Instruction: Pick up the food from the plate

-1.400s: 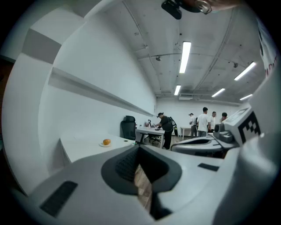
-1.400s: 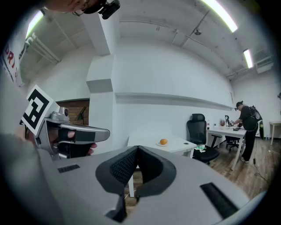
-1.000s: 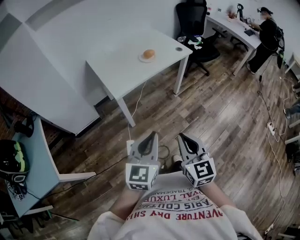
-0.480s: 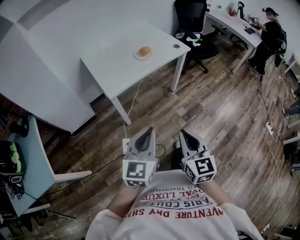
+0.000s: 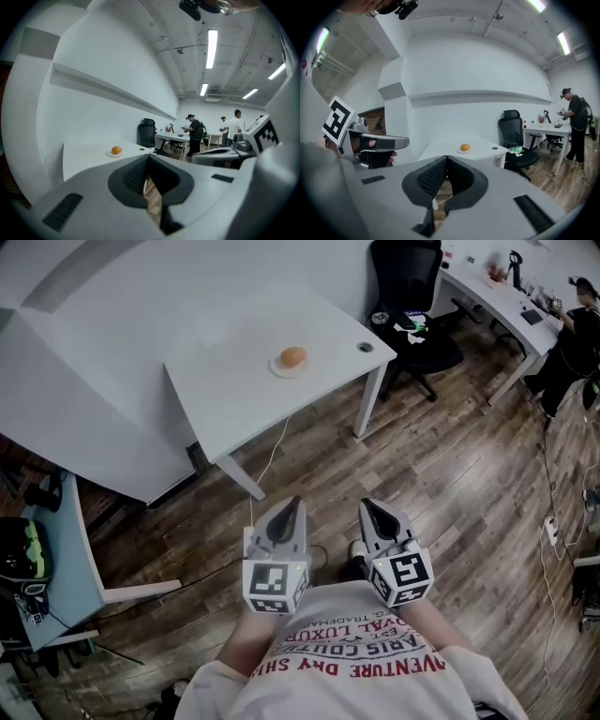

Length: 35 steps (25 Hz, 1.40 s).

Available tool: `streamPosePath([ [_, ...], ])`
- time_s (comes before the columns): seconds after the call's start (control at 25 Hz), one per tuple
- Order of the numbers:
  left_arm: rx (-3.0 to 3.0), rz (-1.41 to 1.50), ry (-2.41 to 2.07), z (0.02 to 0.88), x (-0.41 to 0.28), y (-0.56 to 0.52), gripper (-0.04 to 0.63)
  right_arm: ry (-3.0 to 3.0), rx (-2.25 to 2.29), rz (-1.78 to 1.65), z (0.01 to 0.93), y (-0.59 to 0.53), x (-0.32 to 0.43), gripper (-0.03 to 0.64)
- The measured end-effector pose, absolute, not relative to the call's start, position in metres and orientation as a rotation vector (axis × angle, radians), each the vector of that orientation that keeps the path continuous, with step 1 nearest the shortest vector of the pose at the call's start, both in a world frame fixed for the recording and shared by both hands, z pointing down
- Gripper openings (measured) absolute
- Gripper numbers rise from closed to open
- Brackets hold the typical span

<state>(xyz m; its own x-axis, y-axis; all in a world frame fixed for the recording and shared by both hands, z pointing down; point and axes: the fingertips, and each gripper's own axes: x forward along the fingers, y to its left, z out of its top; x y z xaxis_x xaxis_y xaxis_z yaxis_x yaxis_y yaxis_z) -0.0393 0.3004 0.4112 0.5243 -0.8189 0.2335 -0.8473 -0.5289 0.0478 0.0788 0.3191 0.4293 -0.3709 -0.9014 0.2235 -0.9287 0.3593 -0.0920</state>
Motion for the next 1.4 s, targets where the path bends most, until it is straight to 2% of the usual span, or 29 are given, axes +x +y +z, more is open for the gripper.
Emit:
streamPosePath([
  [0.36,2.51,0.209,-1.54,0.402,0.052,0.215,0.003,-2.536,1.541,0.286,0.417,0.226,0.173,0.011],
  [0.56,2.469,0.218,-1.572,0.403,0.078,0.191,0.005,-2.558,1.515,0.329,0.421,0.194,0.204,0.011],
  [1.0,2.369,0.23,-1.68,0.404,0.065,0.179,0.003,-2.602,1.441,0.327,0.419,0.174,0.208,0.011],
  [1.24,2.383,0.219,-1.649,0.412,0.046,0.086,0.003,-2.571,1.463,0.328,0.427,0.087,0.19,0.011],
  [1.4,2.403,0.218,-1.599,0.417,0.02,-0.017,0.003,-2.535,1.509,0.332,0.43,-0.011,0.165,0.011],
])
